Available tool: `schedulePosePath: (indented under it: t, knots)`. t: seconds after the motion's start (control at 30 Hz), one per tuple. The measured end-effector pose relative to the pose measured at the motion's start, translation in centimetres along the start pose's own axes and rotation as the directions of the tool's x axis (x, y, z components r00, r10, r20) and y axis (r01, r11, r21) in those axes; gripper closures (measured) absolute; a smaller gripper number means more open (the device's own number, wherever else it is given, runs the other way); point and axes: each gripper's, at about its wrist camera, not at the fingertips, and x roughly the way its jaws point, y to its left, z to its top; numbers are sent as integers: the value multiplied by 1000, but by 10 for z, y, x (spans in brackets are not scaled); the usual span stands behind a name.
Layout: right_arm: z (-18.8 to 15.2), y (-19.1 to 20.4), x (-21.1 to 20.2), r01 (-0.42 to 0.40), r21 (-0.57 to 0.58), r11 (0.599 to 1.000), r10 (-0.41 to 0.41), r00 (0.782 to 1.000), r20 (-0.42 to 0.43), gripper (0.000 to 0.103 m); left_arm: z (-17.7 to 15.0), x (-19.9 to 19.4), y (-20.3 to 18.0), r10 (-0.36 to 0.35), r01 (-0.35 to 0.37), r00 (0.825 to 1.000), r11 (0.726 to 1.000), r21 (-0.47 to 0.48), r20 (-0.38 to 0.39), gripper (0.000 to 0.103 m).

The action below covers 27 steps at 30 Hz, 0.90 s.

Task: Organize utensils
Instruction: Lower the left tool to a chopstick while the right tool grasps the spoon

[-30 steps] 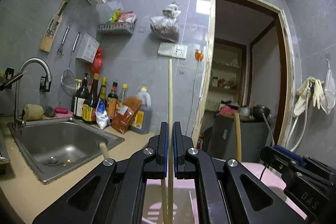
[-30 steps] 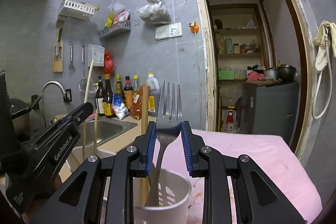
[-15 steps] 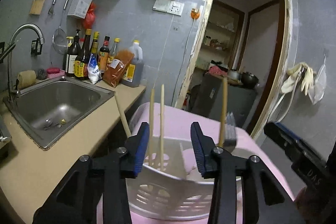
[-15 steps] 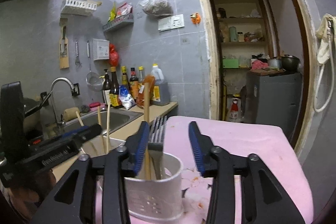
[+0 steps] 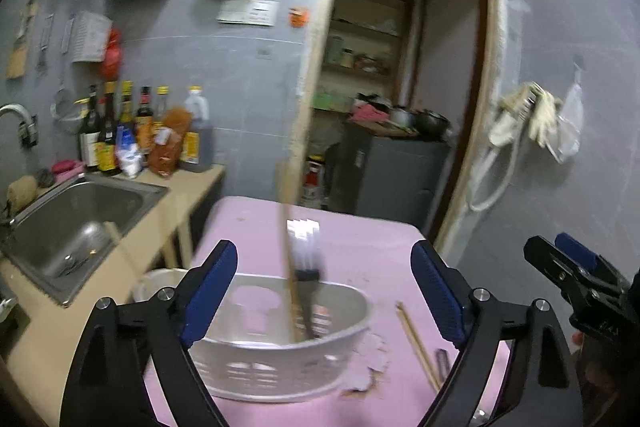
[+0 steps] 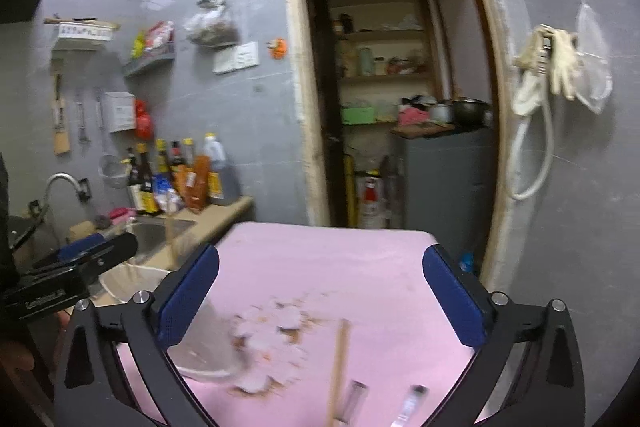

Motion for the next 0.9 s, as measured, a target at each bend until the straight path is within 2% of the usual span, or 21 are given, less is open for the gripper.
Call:
schedulePosePath:
  t: [0.17, 0.4, 0.47, 0.53, 0.57, 0.63, 0.67, 0.73, 0.9]
  knots:
    - [-22, -39, -7, 101, 35, 994, -99, 992, -74, 0, -21, 21, -35, -79, 84, 993, 995, 50, -92, 18]
    - [-63, -77, -5, 186, 79, 979, -166, 963, -210, 1, -57, 57, -72, -152, 177, 960, 980, 91, -234, 18]
    - [-73, -83, -2, 191, 92, 977, -163, 953, -254, 8, -64, 68, -78, -160, 189, 949, 979, 82, -270, 18]
    - [-83, -87, 3, 197, 95, 976, -160, 939, -304, 22, -72, 82, -82, -164, 196, 935, 978, 74, -316, 18]
    - [-86, -88, 5, 196, 99, 976, -155, 935, -320, 24, -74, 88, -83, -166, 200, 928, 977, 69, -334, 20]
    - [-97, -90, 9, 190, 118, 975, -137, 925, -355, 30, -79, 104, -85, -173, 207, 909, 977, 53, -378, 26]
    - [-100, -90, 10, 189, 121, 975, -133, 922, -364, 32, -80, 111, -85, -177, 213, 900, 976, 46, -399, 34]
    - [-109, -89, 15, 180, 127, 975, -117, 912, -394, 43, -85, 128, -85, -186, 225, 873, 974, 35, -452, 42]
    - [-122, -82, 28, 159, 136, 978, -84, 892, -443, 55, -98, 158, -83, -186, 233, 818, 972, 18, -545, 67]
